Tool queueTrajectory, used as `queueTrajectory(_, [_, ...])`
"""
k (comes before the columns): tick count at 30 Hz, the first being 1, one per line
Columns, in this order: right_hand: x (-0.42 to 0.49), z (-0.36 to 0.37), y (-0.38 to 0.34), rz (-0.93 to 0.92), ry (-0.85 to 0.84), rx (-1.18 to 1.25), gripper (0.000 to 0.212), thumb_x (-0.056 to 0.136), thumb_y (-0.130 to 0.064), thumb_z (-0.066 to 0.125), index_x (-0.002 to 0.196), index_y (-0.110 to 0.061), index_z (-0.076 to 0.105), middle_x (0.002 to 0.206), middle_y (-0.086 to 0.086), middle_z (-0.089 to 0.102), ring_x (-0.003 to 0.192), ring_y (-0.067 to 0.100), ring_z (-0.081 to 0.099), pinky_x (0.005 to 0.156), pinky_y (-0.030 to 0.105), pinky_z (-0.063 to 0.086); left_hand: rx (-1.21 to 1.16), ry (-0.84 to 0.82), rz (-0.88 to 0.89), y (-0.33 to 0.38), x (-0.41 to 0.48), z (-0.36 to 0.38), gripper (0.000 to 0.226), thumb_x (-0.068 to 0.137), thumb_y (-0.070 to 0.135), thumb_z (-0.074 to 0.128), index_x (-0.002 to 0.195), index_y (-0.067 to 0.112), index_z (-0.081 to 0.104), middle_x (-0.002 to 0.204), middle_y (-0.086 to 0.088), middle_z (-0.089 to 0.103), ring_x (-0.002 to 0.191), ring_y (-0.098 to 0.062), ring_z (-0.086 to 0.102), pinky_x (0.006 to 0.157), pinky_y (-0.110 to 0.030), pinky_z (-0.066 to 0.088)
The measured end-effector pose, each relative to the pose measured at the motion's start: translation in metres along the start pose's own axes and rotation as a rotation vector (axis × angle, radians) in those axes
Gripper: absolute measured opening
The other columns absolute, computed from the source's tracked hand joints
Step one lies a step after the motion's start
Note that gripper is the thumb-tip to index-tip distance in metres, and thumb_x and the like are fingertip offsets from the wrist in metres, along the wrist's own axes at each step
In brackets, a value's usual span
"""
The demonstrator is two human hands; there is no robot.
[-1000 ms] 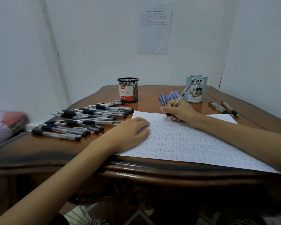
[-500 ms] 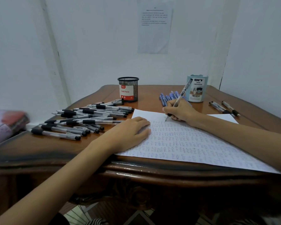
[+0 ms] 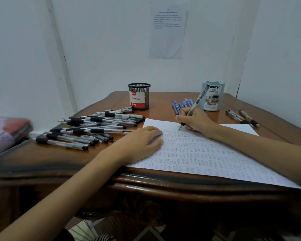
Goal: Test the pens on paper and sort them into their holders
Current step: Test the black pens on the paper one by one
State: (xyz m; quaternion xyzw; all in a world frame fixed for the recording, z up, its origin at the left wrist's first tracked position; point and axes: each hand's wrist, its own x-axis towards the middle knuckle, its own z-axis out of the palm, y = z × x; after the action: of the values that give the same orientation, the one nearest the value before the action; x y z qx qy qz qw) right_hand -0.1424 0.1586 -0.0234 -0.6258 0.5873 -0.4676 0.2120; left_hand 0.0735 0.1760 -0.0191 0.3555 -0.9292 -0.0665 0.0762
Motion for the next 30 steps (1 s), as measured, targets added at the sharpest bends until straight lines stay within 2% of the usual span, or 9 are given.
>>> queueTrajectory(2, [-0.001,0.001,-0.001,-0.011,0.02,-0.008,0.038,0.09,-0.008,0.058,0.056,-0.011,0.042,0.043,0.002,0.042,0.031,0.001,0.035,0.037,0.012,0.032,0.001,0.001,0.003,0.0,0.0,0.0,0.05,0.099,0.041,0.032,0.145,0.021,0.032,0.149,0.004,0.033,0.132,-0.01,0.034,0.108,-0.026,0.027])
queueTrajectory(6, [-0.001,-0.003,-0.006,0.055,0.055,0.154,0.037,0.088,-0.032,0.06,0.065,-0.008,0.047,0.049,0.001,0.038,0.033,0.003,0.03,0.034,0.014,0.026,-0.003,0.007,0.006,0.0,-0.001,0.001,0.05,0.099,0.041,0.032,0.145,0.021,0.032,0.149,0.005,0.033,0.131,-0.009,0.034,0.107,-0.025,0.026])
queueTrajectory(9, [-0.001,-0.008,-0.009,0.092,0.049,0.229,0.035,0.086,-0.031,0.063,0.062,-0.013,0.045,0.042,-0.007,0.041,0.038,0.007,0.028,0.037,0.016,0.023,-0.006,0.01,0.011,-0.001,-0.002,0.0,0.05,0.099,0.041,0.032,0.145,0.021,0.032,0.149,0.005,0.032,0.131,-0.009,0.034,0.107,-0.024,0.026])
queueTrajectory(12, [-0.003,-0.011,-0.011,0.095,0.059,0.201,0.018,0.084,-0.028,0.067,0.089,-0.019,0.052,0.045,-0.011,0.048,0.035,-0.001,0.036,0.037,0.014,0.03,-0.006,0.008,0.012,-0.001,-0.002,0.0,0.05,0.099,0.041,0.032,0.145,0.022,0.031,0.149,0.006,0.032,0.131,-0.009,0.034,0.107,-0.024,0.026])
queueTrajectory(13, [-0.002,-0.011,-0.011,0.101,0.047,0.229,0.019,0.086,-0.03,0.064,0.096,-0.018,0.051,0.048,-0.009,0.046,0.034,-0.001,0.036,0.036,0.013,0.03,-0.008,0.006,0.011,-0.001,-0.001,0.0,0.05,0.099,0.041,0.032,0.145,0.022,0.031,0.149,0.006,0.032,0.131,-0.009,0.034,0.107,-0.024,0.026])
queueTrajectory(15, [-0.002,-0.01,-0.009,0.118,0.0,0.307,0.021,0.093,-0.035,0.051,0.094,-0.014,0.052,0.048,-0.005,0.039,0.032,0.002,0.031,0.032,0.014,0.027,-0.011,0.002,0.01,-0.001,-0.001,0.0,0.05,0.099,0.041,0.032,0.145,0.022,0.031,0.149,0.006,0.032,0.131,-0.009,0.035,0.107,-0.024,0.026])
queueTrajectory(18, [-0.001,-0.01,-0.007,0.154,-0.042,0.409,0.028,0.1,-0.031,0.039,0.096,-0.009,0.056,0.042,-0.003,0.035,0.029,0.005,0.027,0.028,0.015,0.021,-0.008,0.006,0.011,-0.002,-0.001,0.001,0.05,0.099,0.042,0.032,0.145,0.022,0.031,0.149,0.006,0.032,0.131,-0.008,0.035,0.107,-0.024,0.027])
queueTrajectory(26, [0.0,-0.014,-0.005,0.106,-0.066,0.245,0.021,0.094,-0.026,0.054,0.076,-0.014,0.054,0.049,0.001,0.031,0.033,0.008,0.022,0.032,0.017,0.015,-0.003,0.006,0.015,-0.002,-0.001,0.001,0.05,0.099,0.042,0.032,0.145,0.022,0.031,0.149,0.006,0.032,0.131,-0.008,0.035,0.108,-0.025,0.027])
queueTrajectory(30, [0.011,-0.037,-0.006,0.194,0.132,-0.035,0.018,0.094,-0.026,0.054,0.081,-0.014,0.058,0.062,-0.001,0.041,0.047,0.007,0.036,0.033,0.01,0.026,-0.004,0.005,0.013,-0.002,0.0,0.0,0.05,0.099,0.042,0.031,0.145,0.023,0.031,0.149,0.007,0.032,0.131,-0.008,0.034,0.107,-0.024,0.026])
